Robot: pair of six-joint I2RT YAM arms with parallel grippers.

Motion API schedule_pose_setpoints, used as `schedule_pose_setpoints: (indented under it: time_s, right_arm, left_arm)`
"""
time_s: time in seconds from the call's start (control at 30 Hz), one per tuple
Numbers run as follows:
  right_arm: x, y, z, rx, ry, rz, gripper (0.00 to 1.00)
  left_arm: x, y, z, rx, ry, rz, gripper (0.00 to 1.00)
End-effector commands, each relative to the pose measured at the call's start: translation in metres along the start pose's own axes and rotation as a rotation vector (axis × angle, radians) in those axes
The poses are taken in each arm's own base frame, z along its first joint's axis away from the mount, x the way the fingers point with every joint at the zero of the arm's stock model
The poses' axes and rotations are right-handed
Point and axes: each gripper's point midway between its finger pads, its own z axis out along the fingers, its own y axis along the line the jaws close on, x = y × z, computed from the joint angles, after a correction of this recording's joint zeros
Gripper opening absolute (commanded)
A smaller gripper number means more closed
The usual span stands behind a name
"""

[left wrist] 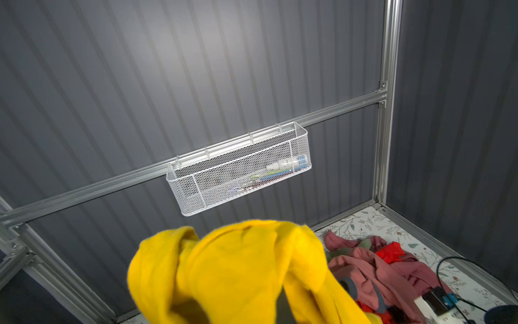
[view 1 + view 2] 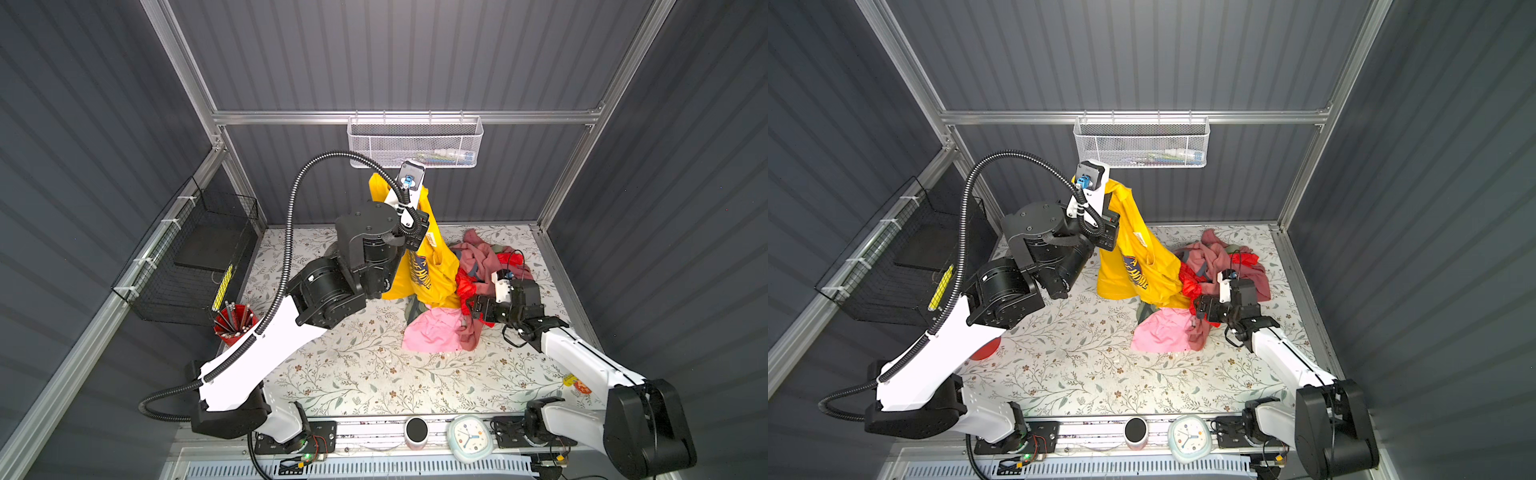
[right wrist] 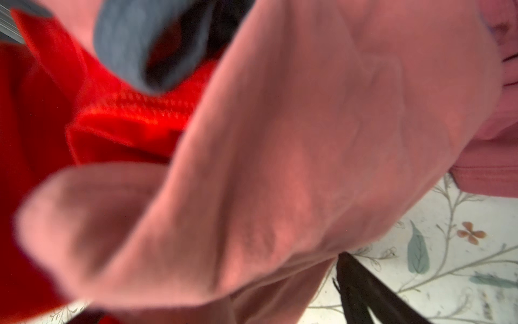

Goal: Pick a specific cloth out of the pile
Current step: 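Grasp the yellow t-shirt with the left gripper and lift it up, then carry the lifted yellow t-shirt with the left gripper away from the pile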

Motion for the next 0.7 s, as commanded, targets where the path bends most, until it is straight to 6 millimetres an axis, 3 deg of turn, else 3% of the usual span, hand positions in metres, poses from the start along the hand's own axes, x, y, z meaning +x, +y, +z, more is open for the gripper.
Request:
schedule_pose_setpoints:
  time_s: [0.0,0.37,0.67]
  right_arm:
    - [-0.011,-0.002,-0.002,0.019,-0.017,0.0,0.96]
    - [-0.013,0.0,-0.005,0.022,-0.015,-0.009,0.96]
    - [-0.017,0.005,-0.005,0.001,-0.017,-0.008,0.96]
  left_arm:
    - [-0.033,0.044,-0.019,-0.127,-0.079,-0.023,0.0]
    - [-0.042,0.108,-0.05,-0.367,-0.063,0.071,0.0]
    - [-0.046,0.121,-0.055,-0.41,-0.053,0.127,0.0]
